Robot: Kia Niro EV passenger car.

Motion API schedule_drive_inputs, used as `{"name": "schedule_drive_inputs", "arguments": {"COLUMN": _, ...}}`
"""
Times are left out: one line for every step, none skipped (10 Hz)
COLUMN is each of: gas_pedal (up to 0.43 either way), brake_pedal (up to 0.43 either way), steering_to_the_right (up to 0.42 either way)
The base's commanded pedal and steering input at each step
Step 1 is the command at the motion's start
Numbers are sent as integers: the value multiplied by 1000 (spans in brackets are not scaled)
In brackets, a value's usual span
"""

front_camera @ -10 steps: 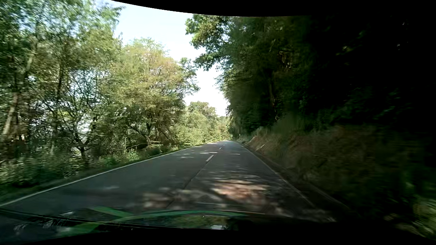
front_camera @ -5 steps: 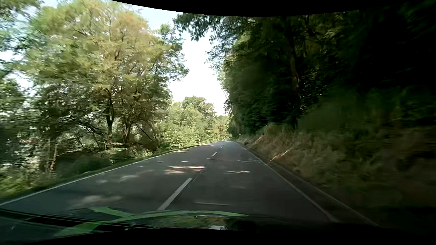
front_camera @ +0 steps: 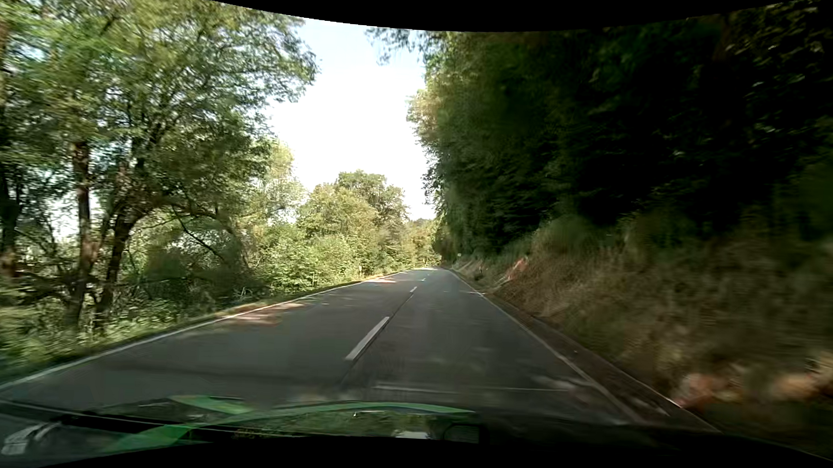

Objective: Follow the waypoints while adhering to traffic rules and regulations

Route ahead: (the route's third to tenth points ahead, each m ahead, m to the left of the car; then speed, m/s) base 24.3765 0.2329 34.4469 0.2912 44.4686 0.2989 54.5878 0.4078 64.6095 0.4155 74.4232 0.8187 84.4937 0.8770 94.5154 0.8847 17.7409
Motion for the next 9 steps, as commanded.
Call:
{"name": "schedule_drive_inputs", "arguments": {"gas_pedal": 157, "brake_pedal": 0, "steering_to_the_right": -1}}
{"name": "schedule_drive_inputs", "arguments": {"gas_pedal": 189, "brake_pedal": 0, "steering_to_the_right": -1}}
{"name": "schedule_drive_inputs", "arguments": {"gas_pedal": 220, "brake_pedal": 0, "steering_to_the_right": -1}}
{"name": "schedule_drive_inputs", "arguments": {"gas_pedal": 228, "brake_pedal": 0, "steering_to_the_right": 0}}
{"name": "schedule_drive_inputs", "arguments": {"gas_pedal": 240, "brake_pedal": 0, "steering_to_the_right": 0}}
{"name": "schedule_drive_inputs", "arguments": {"gas_pedal": 248, "brake_pedal": 0, "steering_to_the_right": 0}}
{"name": "schedule_drive_inputs", "arguments": {"gas_pedal": 260, "brake_pedal": 0, "steering_to_the_right": 0}}
{"name": "schedule_drive_inputs", "arguments": {"gas_pedal": 260, "brake_pedal": 0, "steering_to_the_right": -2}}
{"name": "schedule_drive_inputs", "arguments": {"gas_pedal": 260, "brake_pedal": 0, "steering_to_the_right": -4}}
